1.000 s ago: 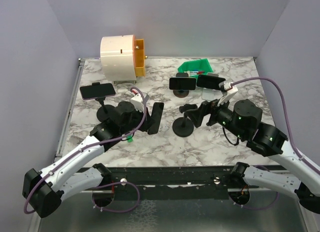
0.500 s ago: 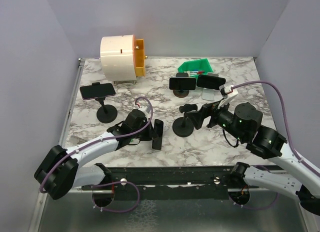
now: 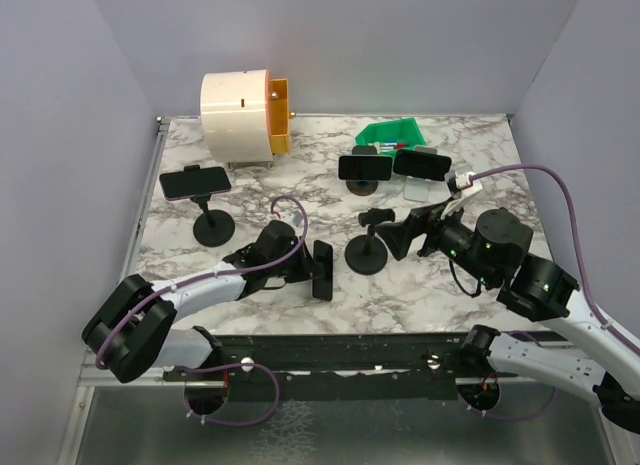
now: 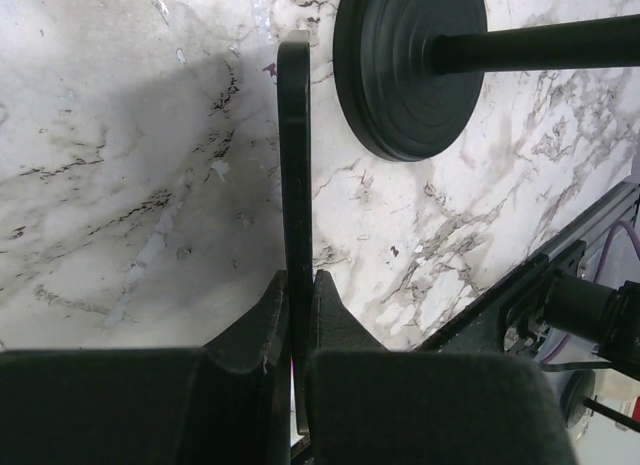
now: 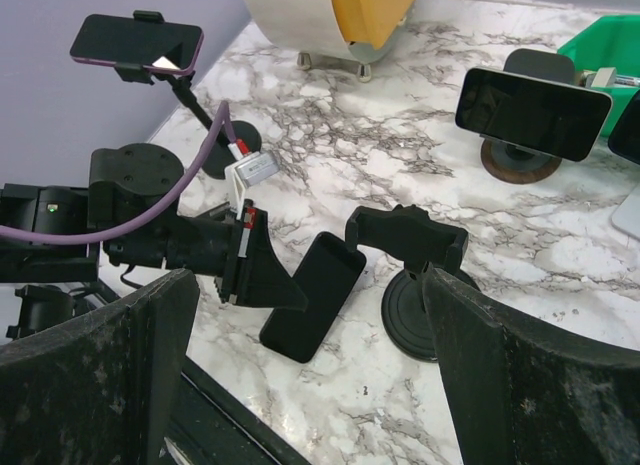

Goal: Remove the phone from the phone stand
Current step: Place the phone at the center of the board.

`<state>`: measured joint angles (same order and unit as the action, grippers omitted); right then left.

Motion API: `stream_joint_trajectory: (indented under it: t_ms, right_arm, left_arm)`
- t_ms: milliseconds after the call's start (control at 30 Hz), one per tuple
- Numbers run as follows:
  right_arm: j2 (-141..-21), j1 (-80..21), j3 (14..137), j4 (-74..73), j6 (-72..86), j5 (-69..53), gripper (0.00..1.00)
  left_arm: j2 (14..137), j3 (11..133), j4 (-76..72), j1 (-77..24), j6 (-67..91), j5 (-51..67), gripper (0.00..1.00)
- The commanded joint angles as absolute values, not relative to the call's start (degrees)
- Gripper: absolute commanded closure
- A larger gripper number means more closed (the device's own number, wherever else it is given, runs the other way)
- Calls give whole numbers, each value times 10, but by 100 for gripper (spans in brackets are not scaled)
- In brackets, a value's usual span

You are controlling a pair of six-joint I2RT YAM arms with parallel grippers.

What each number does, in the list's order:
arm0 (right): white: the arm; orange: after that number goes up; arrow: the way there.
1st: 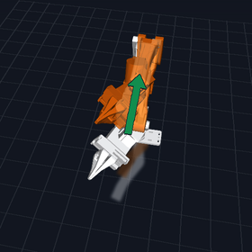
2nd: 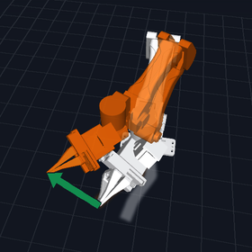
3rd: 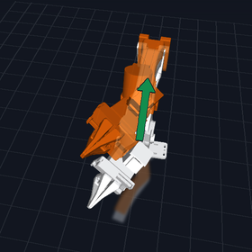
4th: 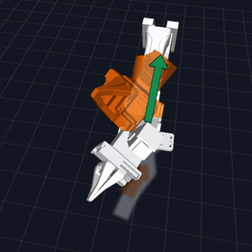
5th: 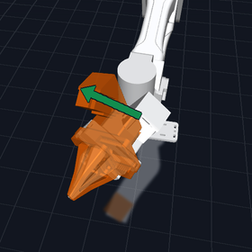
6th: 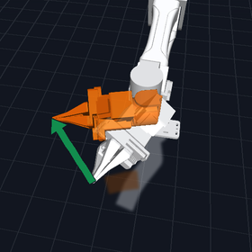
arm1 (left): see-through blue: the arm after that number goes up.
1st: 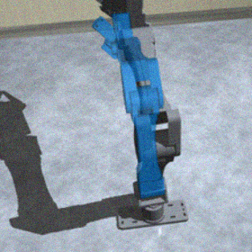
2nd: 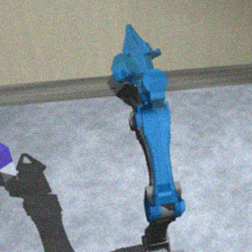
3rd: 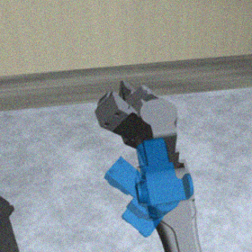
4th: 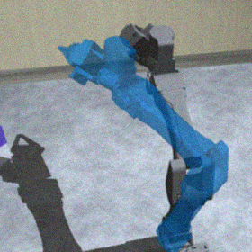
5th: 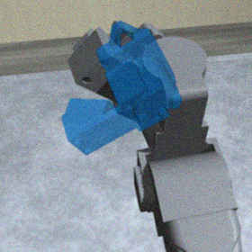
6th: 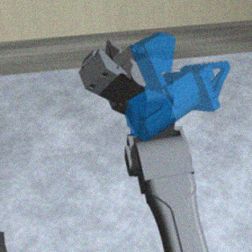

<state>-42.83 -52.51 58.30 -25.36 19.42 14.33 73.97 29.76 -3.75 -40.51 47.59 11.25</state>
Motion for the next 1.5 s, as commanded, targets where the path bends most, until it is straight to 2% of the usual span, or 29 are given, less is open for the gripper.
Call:
stream_joint_trajectory:
  t_ms: [0, 200, 400, 700, 1467]
  right_arm:
    - [-424, -527, 577, -253, 189, 157, 0]
    - [-425, -527, 579, -261, 186, 166, 0]
    - [-423, -527, 577, -265, 186, 170, 0]
    - [-416, -527, 573, -271, 186, 178, 0]
    - [-419, -527, 570, -273, 187, 179, 0]
  left_arm:
    - [753, 291, -43, -403, 474, 102, 100]
    - [760, 297, -12, -401, 453, 78, 92]
    - [784, 301, -4, -400, 445, 75, 91]
    - [793, 296, 5, -399, 445, 59, 83]
    - [755, 277, 47, -398, 446, 22, 69]
